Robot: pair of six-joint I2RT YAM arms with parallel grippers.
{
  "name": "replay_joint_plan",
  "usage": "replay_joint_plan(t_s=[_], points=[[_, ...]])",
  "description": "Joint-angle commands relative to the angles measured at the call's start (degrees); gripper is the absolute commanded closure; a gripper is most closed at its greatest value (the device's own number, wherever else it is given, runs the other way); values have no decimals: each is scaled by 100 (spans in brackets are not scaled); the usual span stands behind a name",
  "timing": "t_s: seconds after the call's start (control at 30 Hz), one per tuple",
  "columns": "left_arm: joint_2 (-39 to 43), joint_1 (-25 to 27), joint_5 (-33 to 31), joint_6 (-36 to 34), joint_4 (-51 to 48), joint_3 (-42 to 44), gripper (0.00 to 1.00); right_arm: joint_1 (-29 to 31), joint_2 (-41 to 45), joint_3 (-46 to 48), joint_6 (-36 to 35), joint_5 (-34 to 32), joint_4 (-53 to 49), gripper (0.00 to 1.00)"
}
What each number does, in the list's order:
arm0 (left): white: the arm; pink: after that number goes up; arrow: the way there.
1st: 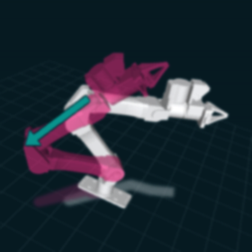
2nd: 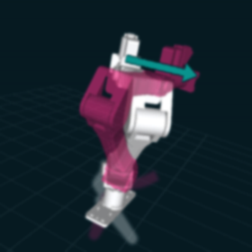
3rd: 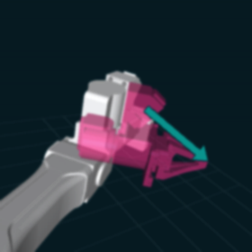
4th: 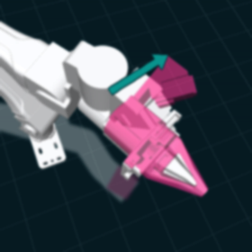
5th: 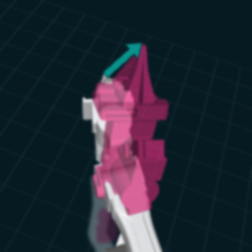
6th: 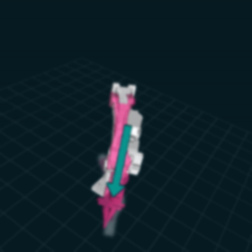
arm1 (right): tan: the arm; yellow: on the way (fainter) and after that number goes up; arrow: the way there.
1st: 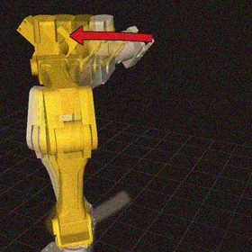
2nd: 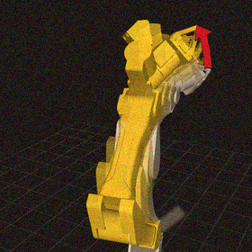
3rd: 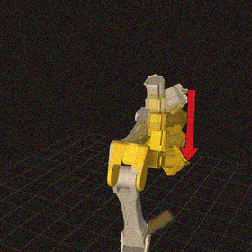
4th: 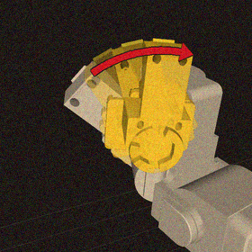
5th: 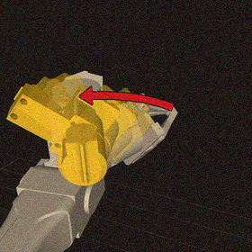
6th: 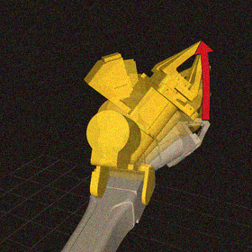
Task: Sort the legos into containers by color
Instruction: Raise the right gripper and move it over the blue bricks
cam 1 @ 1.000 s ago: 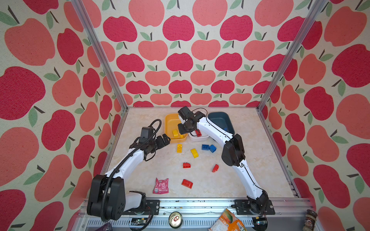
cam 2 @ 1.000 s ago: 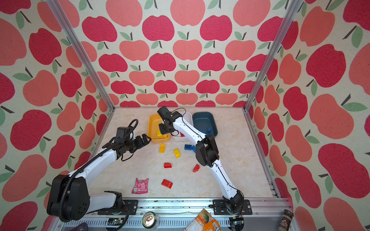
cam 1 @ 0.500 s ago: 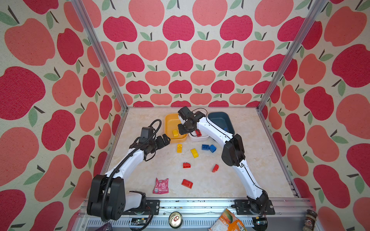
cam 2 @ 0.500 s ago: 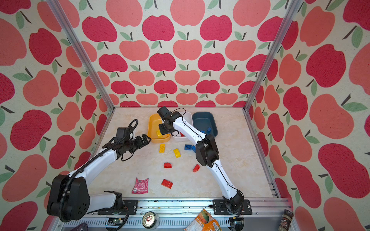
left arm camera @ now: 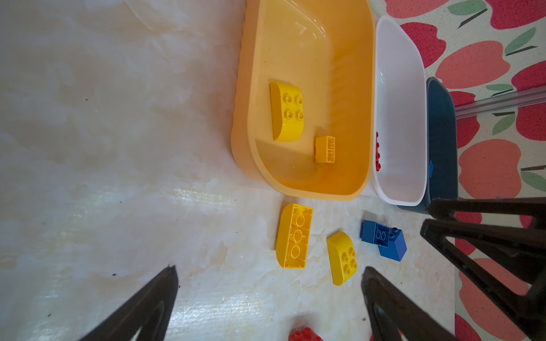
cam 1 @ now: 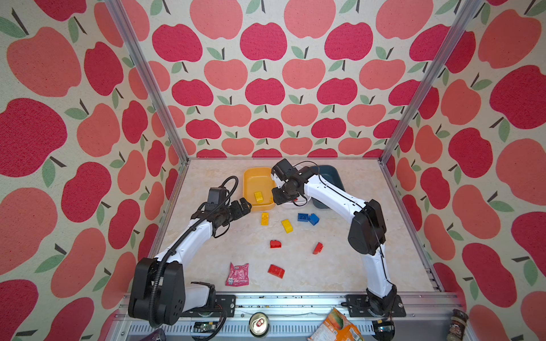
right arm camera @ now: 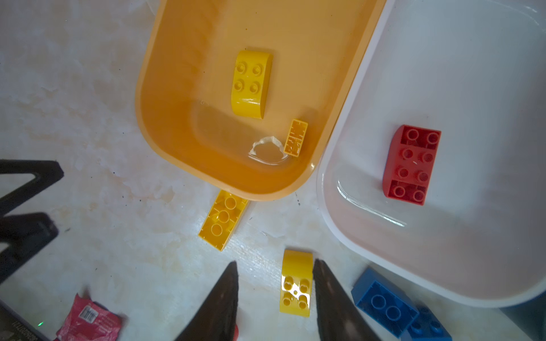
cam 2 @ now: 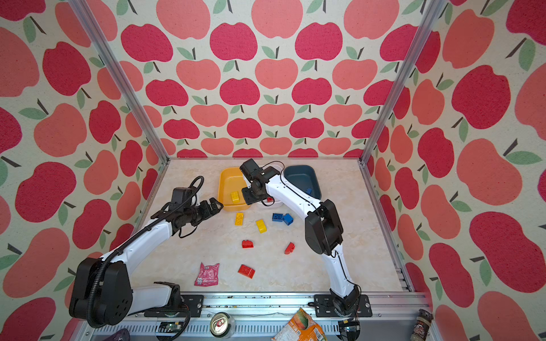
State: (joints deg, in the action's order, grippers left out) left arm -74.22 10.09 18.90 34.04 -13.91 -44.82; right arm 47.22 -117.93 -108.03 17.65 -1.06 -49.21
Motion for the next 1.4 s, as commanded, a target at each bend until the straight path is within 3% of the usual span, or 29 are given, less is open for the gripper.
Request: replay_joint_plan(t_s=[0.0,0.2,0.47,0.9,1.37], points=[[67,-28,-2,-19,-68,12,1,-35,571,750,-315,-77,307,53],[20,-24,24,-12,-30,-1,1,-184,1320,1919,-591,-127,508,47],[-58,-4,49,10,29,-14,1,-460,1750,2710,-1167,-347,371,36],[-61,-14,36,-6,3,-18,1,-991,1680,3202,-1959,-807,411,36],[-68,-29,22,-19,-19,-25,1,-1118,1222,3304,-2231,-676,736,40]])
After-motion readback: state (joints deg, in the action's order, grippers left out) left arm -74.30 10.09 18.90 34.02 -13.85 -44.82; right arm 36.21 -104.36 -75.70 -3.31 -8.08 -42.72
